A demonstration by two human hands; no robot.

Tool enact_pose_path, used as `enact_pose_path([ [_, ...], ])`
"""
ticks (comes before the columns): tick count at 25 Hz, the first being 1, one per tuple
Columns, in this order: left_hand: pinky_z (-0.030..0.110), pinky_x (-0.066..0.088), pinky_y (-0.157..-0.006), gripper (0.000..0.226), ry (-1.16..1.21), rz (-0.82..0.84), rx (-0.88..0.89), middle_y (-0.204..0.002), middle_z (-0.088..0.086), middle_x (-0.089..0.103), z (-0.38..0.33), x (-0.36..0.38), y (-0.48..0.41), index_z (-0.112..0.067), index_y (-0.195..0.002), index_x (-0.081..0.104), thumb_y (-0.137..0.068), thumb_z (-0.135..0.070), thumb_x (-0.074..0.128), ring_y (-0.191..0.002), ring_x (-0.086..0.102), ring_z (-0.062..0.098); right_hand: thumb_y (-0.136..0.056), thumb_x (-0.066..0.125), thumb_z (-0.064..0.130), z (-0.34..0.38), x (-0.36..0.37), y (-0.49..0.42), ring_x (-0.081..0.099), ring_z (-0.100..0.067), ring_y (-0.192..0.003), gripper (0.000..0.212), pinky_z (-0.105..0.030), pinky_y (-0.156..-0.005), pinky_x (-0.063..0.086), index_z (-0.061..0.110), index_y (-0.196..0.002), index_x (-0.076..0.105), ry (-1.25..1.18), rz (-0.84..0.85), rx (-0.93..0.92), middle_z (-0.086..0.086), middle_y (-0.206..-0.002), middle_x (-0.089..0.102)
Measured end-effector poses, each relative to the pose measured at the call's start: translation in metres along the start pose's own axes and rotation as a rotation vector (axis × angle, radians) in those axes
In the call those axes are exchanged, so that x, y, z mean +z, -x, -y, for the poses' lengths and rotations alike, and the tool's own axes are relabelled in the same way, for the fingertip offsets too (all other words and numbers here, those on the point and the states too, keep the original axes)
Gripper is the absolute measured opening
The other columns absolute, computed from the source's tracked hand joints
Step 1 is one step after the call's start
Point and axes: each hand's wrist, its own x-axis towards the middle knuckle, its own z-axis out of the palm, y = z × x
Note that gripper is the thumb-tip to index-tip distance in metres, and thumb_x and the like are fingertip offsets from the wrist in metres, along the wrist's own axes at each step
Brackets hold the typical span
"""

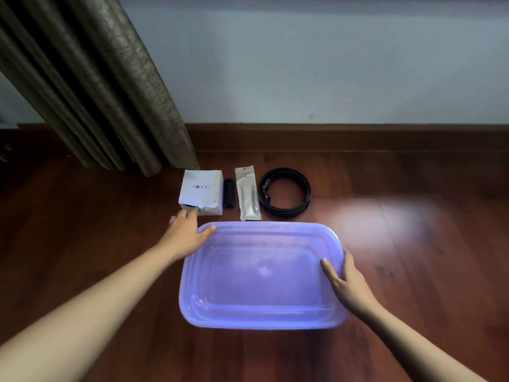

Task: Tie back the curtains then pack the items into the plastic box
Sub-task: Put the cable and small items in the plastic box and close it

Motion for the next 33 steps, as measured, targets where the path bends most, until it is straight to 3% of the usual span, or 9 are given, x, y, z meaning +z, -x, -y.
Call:
enact_pose_path([
  [5, 0.032, 0.039, -0.096, 0.048, 0.029, 0.065, 0.15, -0.126, 0.011, 0.055, 0.014, 0.007, -0.009, -0.009, -0.125, 0.056, -0.092, -0.043, 0.052, -0.116, 0.051, 0.026, -0.093, 0.048, 0.045, -0.004, 0.008, -0.004, 0.055, -0.019, -0.113, 0.054, -0.028, -0.087, 0.037, 0.022, -0.139, 0.033, -0.034, -0.079, -0.028, 0.002, -0.129, 0.055],
  [7, 0.03, 0.041, -0.09, 0.046, 0.042, 0.081, 0.178, -0.12, 0.007, 0.056, 0.015, 0.006, -0.009, -0.013, -0.121, 0.058, -0.087, -0.045, 0.058, -0.111, 0.053, 0.023, -0.093, 0.047, 0.046, -0.003, 0.01, -0.003, 0.052, -0.024, -0.122, 0.057, -0.031, -0.092, 0.039, 0.021, -0.141, 0.032, -0.028, -0.101, -0.021, 0.0, -0.134, 0.054],
  [12, 0.025, 0.035, -0.07, 0.035, -0.075, 0.123, 0.262, -0.103, 0.002, 0.062, 0.01, -0.005, -0.02, -0.016, -0.1, 0.06, -0.085, -0.047, 0.06, -0.091, 0.055, 0.015, -0.092, 0.046, 0.048, -0.005, 0.01, -0.005, 0.052, -0.025, -0.122, 0.056, -0.037, -0.098, 0.041, 0.026, -0.141, 0.031, -0.041, -0.097, -0.02, 0.002, -0.134, 0.054],
  [18, 0.031, 0.043, -0.077, 0.038, -0.185, 0.147, 0.246, -0.108, 0.007, 0.061, 0.006, -0.007, -0.019, -0.013, -0.102, 0.059, -0.088, -0.048, 0.056, -0.1, 0.057, 0.024, -0.095, 0.045, 0.042, -0.002, 0.01, -0.006, 0.051, -0.024, -0.123, 0.051, -0.031, -0.092, 0.038, 0.021, -0.14, 0.034, -0.049, -0.111, -0.009, -0.001, -0.135, 0.053],
  [24, 0.031, 0.042, -0.078, 0.037, -0.125, 0.104, 0.257, -0.108, 0.009, 0.062, 0.006, -0.004, -0.015, -0.01, -0.102, 0.061, -0.089, -0.045, 0.057, -0.101, 0.056, 0.024, -0.096, 0.043, 0.042, 0.002, 0.01, -0.005, 0.051, -0.028, -0.124, 0.051, -0.041, -0.101, 0.041, 0.017, -0.139, 0.034, -0.016, -0.12, -0.006, -0.005, -0.137, 0.052],
  [33, 0.031, 0.037, -0.083, 0.034, -0.068, -0.032, 0.268, -0.115, -0.001, 0.063, 0.015, 0.004, -0.012, -0.022, -0.109, 0.059, -0.088, -0.048, 0.056, -0.107, 0.056, 0.021, -0.096, 0.042, 0.042, 0.003, 0.012, -0.005, 0.048, -0.031, -0.126, 0.054, -0.045, -0.104, 0.038, 0.015, -0.141, 0.032, 0.017, -0.138, -0.005, -0.008, -0.139, 0.05],
])
